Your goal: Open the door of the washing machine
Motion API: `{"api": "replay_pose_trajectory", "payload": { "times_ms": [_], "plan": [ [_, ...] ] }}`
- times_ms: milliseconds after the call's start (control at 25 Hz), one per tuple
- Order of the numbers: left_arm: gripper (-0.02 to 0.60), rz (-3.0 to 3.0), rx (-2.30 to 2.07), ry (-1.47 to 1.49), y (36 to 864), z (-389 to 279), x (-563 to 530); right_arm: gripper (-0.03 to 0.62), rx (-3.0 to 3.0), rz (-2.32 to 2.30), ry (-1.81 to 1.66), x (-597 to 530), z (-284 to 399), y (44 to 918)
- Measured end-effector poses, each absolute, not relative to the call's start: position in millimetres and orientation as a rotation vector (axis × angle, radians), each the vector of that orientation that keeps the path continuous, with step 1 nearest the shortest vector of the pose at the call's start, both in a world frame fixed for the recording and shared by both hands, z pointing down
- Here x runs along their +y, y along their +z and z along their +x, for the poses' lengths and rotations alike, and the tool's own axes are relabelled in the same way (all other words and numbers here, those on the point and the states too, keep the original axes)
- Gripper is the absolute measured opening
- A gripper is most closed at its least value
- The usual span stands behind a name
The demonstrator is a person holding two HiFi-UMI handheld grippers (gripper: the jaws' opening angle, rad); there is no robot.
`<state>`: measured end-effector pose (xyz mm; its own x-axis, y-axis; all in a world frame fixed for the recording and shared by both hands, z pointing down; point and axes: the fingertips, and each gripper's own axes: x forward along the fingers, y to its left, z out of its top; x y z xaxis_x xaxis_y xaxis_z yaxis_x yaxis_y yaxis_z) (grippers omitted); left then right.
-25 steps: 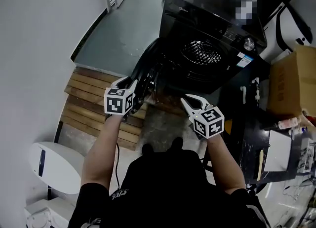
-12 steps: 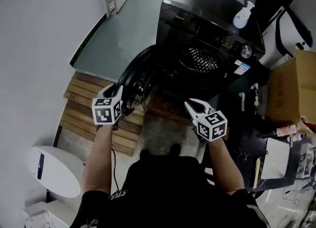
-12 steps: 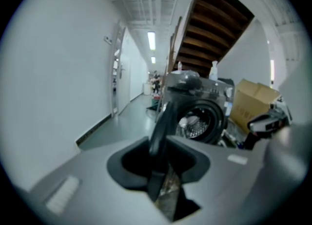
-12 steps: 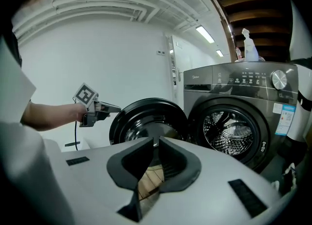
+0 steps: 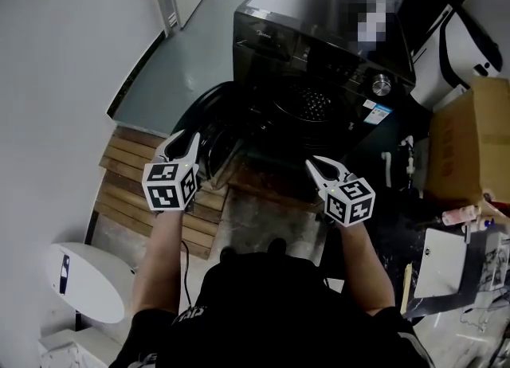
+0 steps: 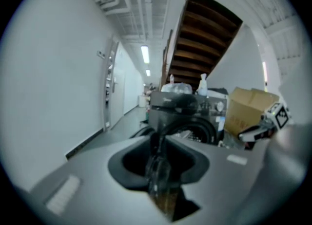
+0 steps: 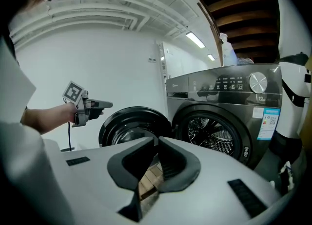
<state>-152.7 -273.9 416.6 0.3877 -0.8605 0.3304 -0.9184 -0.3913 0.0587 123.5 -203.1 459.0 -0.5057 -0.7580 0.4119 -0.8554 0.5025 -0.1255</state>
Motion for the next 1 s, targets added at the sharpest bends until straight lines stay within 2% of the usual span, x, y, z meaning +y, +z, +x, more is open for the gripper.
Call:
{"api": "replay_pose_trajectory", "payload": {
  "times_ms": [600, 1000],
  "plan": [
    [0.074, 2.579, -1.359, 0.246, 376.6, 14.6, -269.2, -0.002, -2.524, 1.498, 0.402, -208.3, 212.4, 411.1],
    [0.057, 2.651, -1.237, 0.169, 365.2, 69.6, -279.6, -0.006, -2.503, 1.773, 0.503, -223.6, 246.2, 399.2]
  ]
}}
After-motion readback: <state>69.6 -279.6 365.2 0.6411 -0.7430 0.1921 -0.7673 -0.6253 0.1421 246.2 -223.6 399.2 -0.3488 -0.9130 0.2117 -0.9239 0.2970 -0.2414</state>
